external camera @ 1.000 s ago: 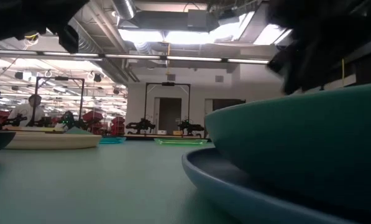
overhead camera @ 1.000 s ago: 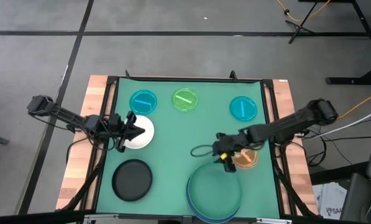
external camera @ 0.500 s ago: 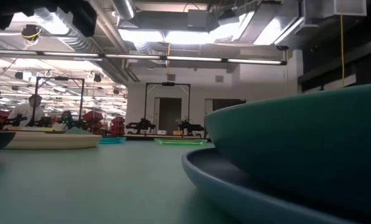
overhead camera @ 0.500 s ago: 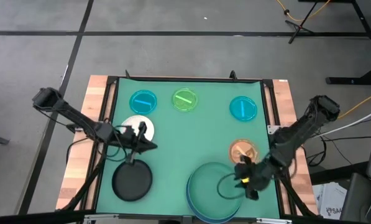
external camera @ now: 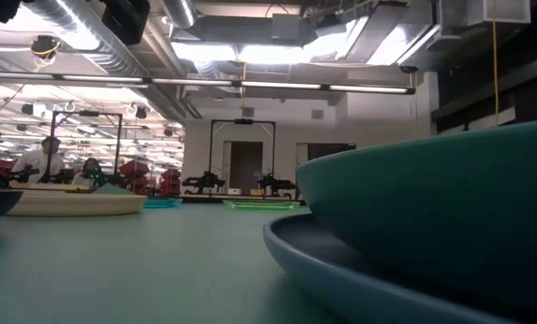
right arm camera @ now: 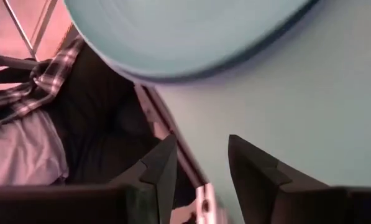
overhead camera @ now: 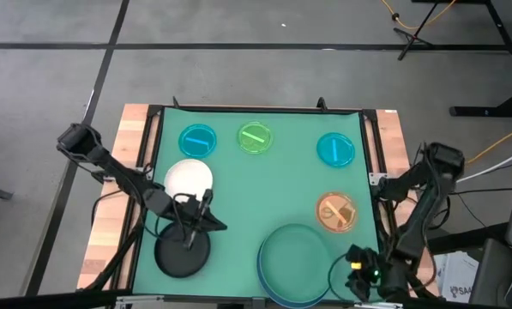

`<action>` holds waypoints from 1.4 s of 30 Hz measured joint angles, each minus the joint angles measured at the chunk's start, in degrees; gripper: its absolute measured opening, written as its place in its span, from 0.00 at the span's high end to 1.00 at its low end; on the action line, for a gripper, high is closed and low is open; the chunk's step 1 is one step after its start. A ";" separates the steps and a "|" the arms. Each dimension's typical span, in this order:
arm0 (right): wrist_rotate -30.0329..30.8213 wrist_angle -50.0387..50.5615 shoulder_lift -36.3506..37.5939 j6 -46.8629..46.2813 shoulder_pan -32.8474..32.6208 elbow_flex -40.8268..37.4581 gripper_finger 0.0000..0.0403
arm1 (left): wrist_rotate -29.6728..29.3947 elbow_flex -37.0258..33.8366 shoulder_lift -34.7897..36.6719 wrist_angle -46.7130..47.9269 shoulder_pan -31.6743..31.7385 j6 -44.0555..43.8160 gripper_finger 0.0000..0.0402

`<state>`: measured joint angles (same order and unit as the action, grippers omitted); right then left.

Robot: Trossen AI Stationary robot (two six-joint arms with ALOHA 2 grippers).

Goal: Stack plastic plates
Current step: Adjust the stacked plates

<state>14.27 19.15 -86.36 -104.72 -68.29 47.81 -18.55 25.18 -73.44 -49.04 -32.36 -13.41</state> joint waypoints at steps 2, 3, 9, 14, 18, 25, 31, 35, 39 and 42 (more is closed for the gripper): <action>-0.16 -5.21 -3.39 0.30 0.02 -0.02 0.67 | -0.01 0.41 -0.93 -0.25 -0.48 -0.02 1.00; -0.13 -7.74 -4.88 1.21 0.35 -0.02 0.67 | 0.00 0.41 -1.25 -0.58 -0.60 -0.04 1.00; -3.95 -20.32 -12.24 9.23 4.55 -0.02 0.67 | -0.39 0.41 -2.00 -1.68 -0.77 -1.05 1.00; -4.90 -24.97 -14.00 16.71 7.65 0.00 0.67 | -0.37 0.41 -2.00 -1.68 -0.75 -1.20 1.00; -4.43 -24.53 -14.00 20.85 10.25 0.00 0.67 | -0.46 0.41 -2.00 -1.68 -0.55 -1.10 1.00; -3.82 -21.70 -14.00 27.21 15.80 0.00 0.67 | -0.48 0.41 -2.00 -1.68 -0.55 -1.07 1.00; -2.35 -20.50 -14.00 34.73 21.11 0.00 0.67 | -0.48 0.41 -2.00 -1.15 -0.57 -1.07 1.00; -2.43 -19.97 -14.00 38.91 24.13 0.00 0.67 | -0.48 0.41 -2.00 -1.14 -0.57 -1.05 1.00; -1.22 -18.52 -14.00 42.31 26.94 0.00 0.67 | -0.48 0.41 -2.00 -1.14 -0.57 -1.03 1.00; 0.72 -17.74 -14.01 44.61 28.85 0.00 0.67 | -0.48 0.41 -2.00 -1.14 -0.57 -1.03 1.00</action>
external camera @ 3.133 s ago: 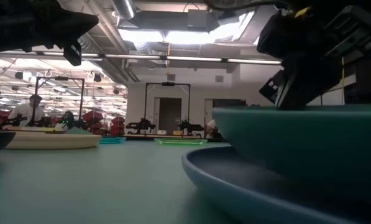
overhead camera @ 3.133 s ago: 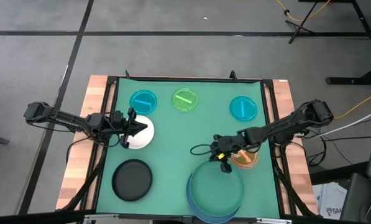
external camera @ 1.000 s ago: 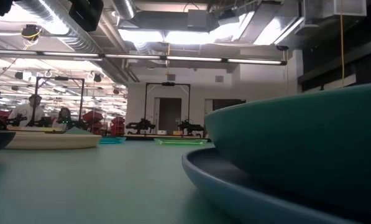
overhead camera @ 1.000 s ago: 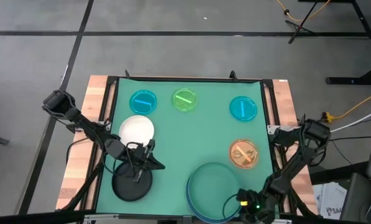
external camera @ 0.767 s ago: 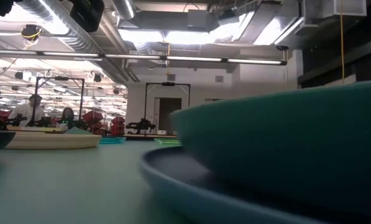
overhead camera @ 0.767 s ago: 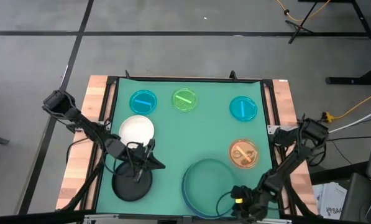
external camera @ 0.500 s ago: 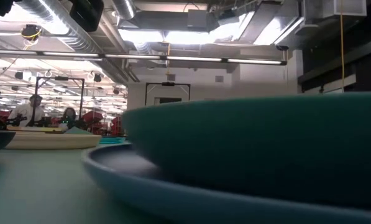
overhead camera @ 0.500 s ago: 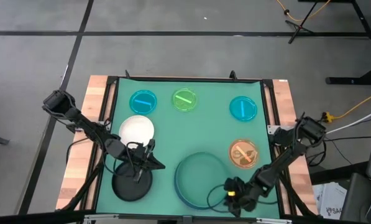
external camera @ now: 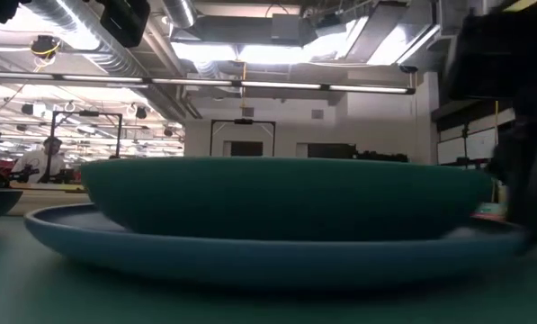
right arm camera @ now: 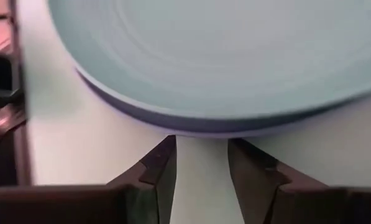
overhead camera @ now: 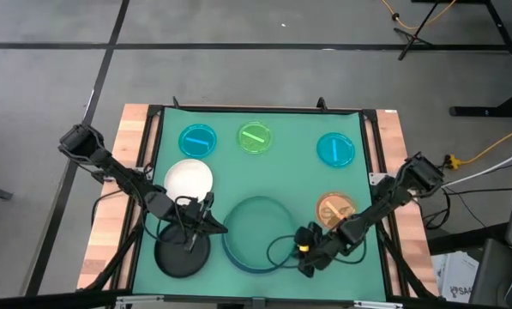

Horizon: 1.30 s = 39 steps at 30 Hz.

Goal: Stack plastic plates
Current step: Adjust the stacked plates, then stack the black plate on top of the green plate

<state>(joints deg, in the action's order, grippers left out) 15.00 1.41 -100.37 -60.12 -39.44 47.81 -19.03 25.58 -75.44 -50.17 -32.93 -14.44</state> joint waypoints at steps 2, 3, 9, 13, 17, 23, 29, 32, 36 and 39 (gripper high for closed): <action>0.95 0.52 0.00 1.49 1.18 0.00 0.67 | 0.00 0.00 0.00 0.00 0.00 -0.02 1.00; 1.42 0.59 0.00 2.50 1.73 0.00 0.67 | 0.00 0.00 0.00 -0.01 0.00 0.00 1.00; 1.26 2.20 0.56 8.10 4.17 0.00 0.67 | 0.00 0.00 0.00 -0.02 0.02 0.00 1.00; -0.73 10.11 4.82 9.68 3.86 0.00 0.67 | -0.10 0.00 0.00 -0.24 1.20 -0.02 1.00; 1.77 18.93 11.38 10.72 1.54 0.00 0.67 | -0.35 0.00 0.01 -0.26 3.28 -0.44 1.00; 19.08 20.10 18.64 18.62 -2.75 0.02 0.67 | 0.36 0.32 0.37 1.00 7.06 -1.81 0.88; 22.91 12.46 18.26 30.19 -1.61 0.04 0.67 | 1.94 7.64 0.36 18.16 10.88 0.79 0.71; 20.68 10.01 18.09 38.02 -0.95 -0.02 0.67 | 1.94 14.49 -0.29 32.56 11.81 1.66 0.67; 13.70 1.14 18.14 52.14 -0.50 -0.02 0.67 | 1.70 22.93 -1.18 50.60 11.73 -2.46 0.68; 10.73 -4.12 18.19 61.41 -0.17 0.00 0.67 | 2.31 26.81 -1.40 61.97 9.90 -8.95 0.69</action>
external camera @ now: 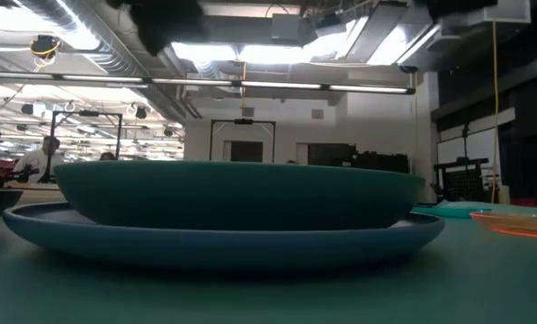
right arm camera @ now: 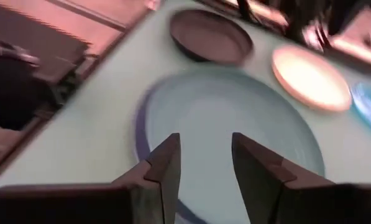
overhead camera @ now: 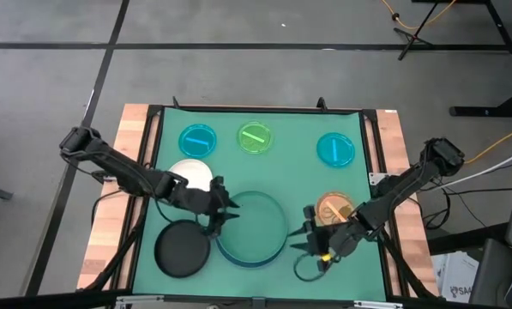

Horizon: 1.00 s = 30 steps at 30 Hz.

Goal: Stack plastic plates
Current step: Stack the black plate on top of the green plate

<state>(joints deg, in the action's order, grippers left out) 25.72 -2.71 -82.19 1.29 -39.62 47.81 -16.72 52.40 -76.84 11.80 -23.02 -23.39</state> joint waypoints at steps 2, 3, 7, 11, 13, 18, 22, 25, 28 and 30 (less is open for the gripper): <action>-1.48 -0.84 0.20 2.43 0.80 0.00 0.67 | 0.36 2.13 0.00 4.55 -1.90 -4.79 0.70; -2.07 -0.80 0.24 3.30 1.29 0.00 0.67 | 0.37 2.84 0.06 6.92 -2.99 -6.99 0.70; -5.30 -1.60 0.34 2.09 3.77 0.00 0.67 | 0.28 4.73 -0.04 11.19 -8.77 -12.90 0.71; -11.21 -5.72 0.39 -2.36 4.88 0.02 0.67 | -1.94 5.22 0.00 11.29 -15.28 -18.15 0.71; -12.84 -7.06 0.39 -2.29 4.79 0.00 0.67 | -4.58 6.01 -0.29 11.21 -18.13 -20.12 0.71; -13.12 -12.09 0.41 -4.25 4.72 0.02 0.67 | -10.50 10.69 -3.68 11.53 -23.05 -20.55 0.71; -12.32 -14.42 0.38 -8.92 2.80 0.04 0.67 | -11.20 16.46 -9.40 13.69 -24.40 -20.39 0.71; -9.12 -14.94 0.36 -8.97 0.00 0.02 0.67 | -10.39 21.82 -14.17 19.72 -25.12 -24.06 0.71; -4.32 -17.17 0.34 -8.75 -2.74 0.02 0.67 | -9.19 27.54 -18.79 27.99 -26.01 -28.91 0.71; -1.52 -17.51 0.38 -8.56 -4.41 0.02 0.67 | -8.77 30.85 -21.42 33.12 -26.72 -32.21 0.71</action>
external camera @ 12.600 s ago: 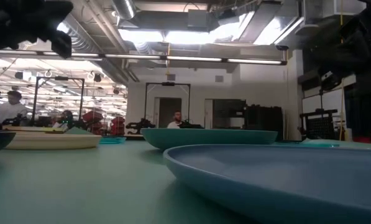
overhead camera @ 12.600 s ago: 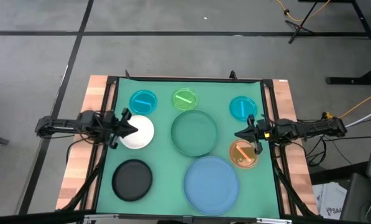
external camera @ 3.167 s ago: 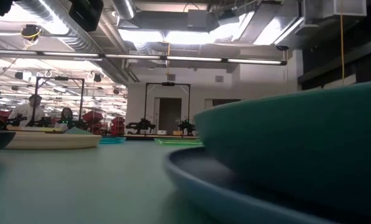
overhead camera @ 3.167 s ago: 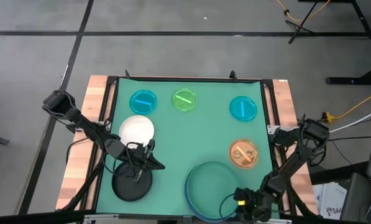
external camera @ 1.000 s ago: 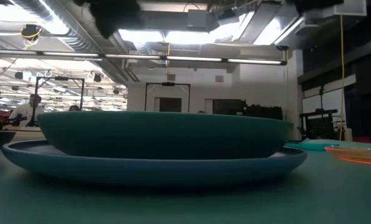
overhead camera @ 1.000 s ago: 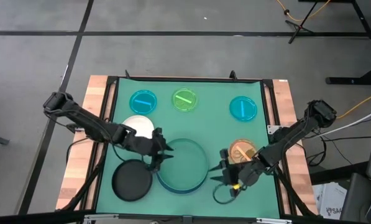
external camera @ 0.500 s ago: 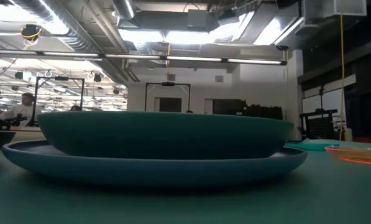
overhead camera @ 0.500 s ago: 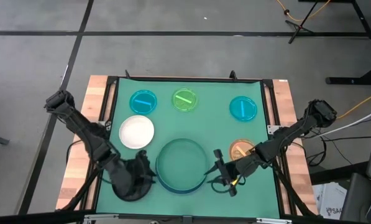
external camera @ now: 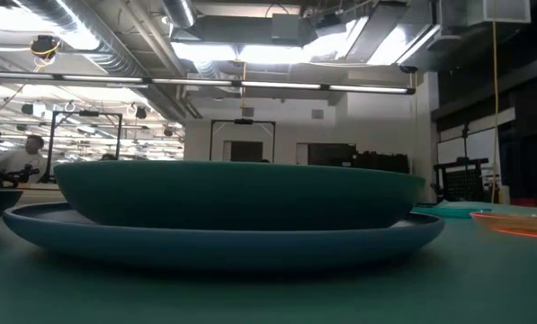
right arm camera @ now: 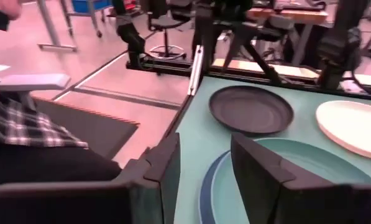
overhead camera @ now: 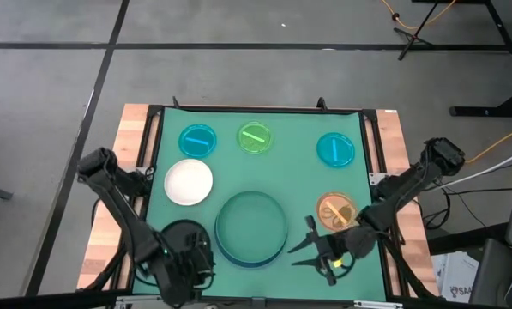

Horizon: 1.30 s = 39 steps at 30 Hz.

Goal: Stack plastic plates
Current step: Stack the black plate on top of the green plate

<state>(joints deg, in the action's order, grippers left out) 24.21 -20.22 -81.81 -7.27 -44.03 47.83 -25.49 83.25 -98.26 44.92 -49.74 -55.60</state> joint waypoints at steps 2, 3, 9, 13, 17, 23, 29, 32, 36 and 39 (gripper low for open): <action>2.59 0.30 -0.05 0.02 -1.35 0.00 0.67 | 0.15 2.64 -2.09 4.03 -0.41 -3.00 0.71; 3.91 0.23 -0.17 0.02 -1.85 0.00 0.67 | 0.39 3.55 -3.03 5.58 -0.60 -4.91 0.71; 7.27 0.30 -1.47 0.00 -2.34 0.00 0.67 | 5.38 4.84 -7.72 10.30 -0.95 -13.58 0.71; 7.75 0.13 -1.43 -0.08 -1.62 0.00 0.67 | 9.59 4.84 -10.01 12.03 -0.92 -17.71 0.71; 7.72 0.33 -1.43 0.02 -1.68 0.00 0.67 | 10.11 4.84 -11.36 12.09 -0.90 -18.88 0.71; 7.73 0.69 -1.43 0.04 -1.68 0.00 0.67 | 10.42 4.84 -13.27 12.10 -0.49 -19.32 0.71; 7.72 0.70 -1.43 0.03 -1.68 0.00 0.67 | 10.42 4.50 -14.02 11.93 -0.50 -21.74 0.71; 7.71 0.72 -1.43 0.04 -1.68 0.00 0.67 | 10.48 3.66 -13.97 12.26 -0.24 -23.78 0.71; 7.71 0.74 -1.43 0.04 -1.68 0.00 0.67 | 13.23 1.99 -13.98 11.64 0.37 -25.35 0.71; 7.71 0.74 -1.43 0.04 -1.68 0.00 0.67 | 13.61 1.40 -13.98 11.40 0.62 -25.45 0.71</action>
<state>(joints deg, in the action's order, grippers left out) 31.92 -19.49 -83.24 -7.22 -45.71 47.83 -11.88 84.65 -112.25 56.32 -49.13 -81.05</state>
